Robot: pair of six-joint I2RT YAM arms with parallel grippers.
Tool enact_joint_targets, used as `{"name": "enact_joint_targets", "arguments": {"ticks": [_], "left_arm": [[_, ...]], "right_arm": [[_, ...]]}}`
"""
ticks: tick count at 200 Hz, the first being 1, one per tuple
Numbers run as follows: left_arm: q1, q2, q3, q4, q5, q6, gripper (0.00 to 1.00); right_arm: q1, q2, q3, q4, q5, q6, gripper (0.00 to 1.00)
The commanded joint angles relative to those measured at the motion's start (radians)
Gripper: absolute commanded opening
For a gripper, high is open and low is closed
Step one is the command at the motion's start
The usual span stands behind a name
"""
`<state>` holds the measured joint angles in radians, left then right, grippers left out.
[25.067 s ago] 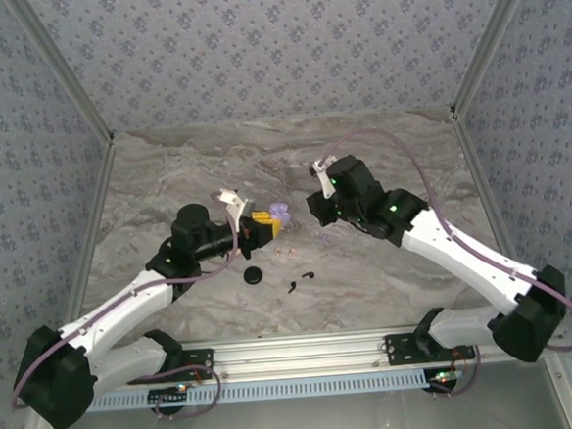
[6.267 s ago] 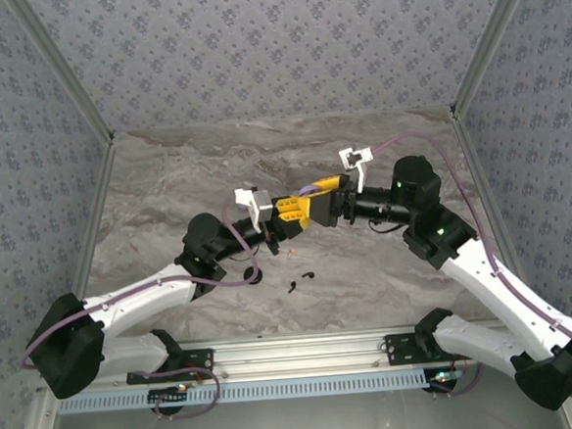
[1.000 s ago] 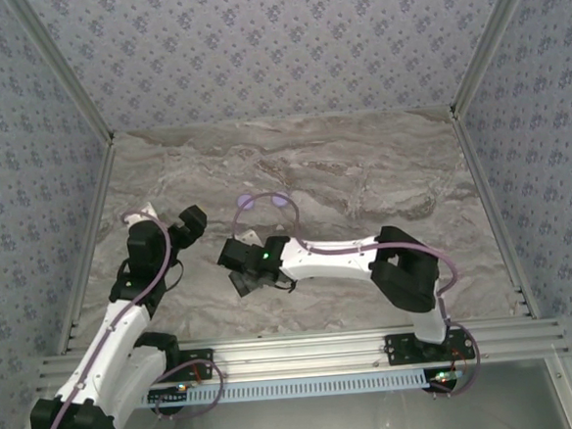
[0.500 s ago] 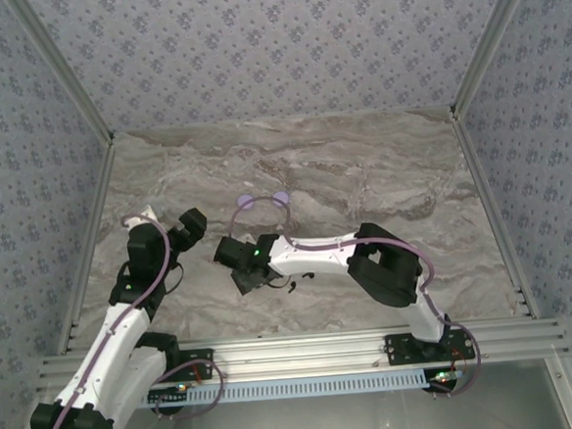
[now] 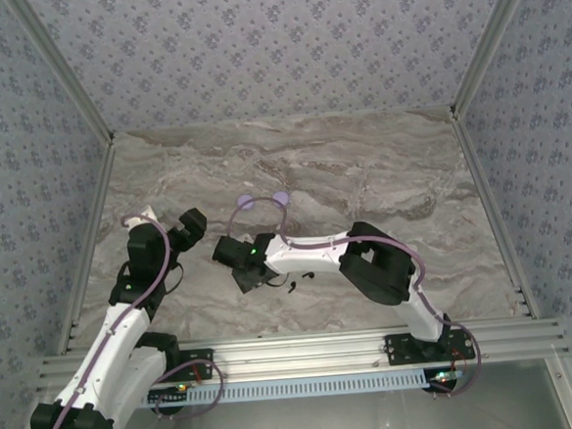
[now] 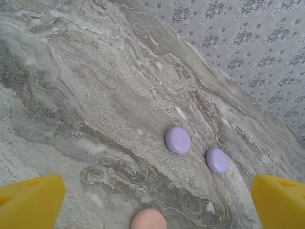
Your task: Insert the wireless bluetooth earbuds into the charging case
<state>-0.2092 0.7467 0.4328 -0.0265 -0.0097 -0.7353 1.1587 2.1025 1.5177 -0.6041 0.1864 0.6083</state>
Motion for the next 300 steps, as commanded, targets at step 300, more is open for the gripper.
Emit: {"name": "enact_joint_targets", "arguments": {"ticks": [300], "left_arm": [[-0.435, 0.335, 0.464, 0.087, 0.837, 0.099, 0.75]], "right_arm": [[-0.137, -1.312, -0.752, 0.404, 0.130, -0.970, 0.49]]}}
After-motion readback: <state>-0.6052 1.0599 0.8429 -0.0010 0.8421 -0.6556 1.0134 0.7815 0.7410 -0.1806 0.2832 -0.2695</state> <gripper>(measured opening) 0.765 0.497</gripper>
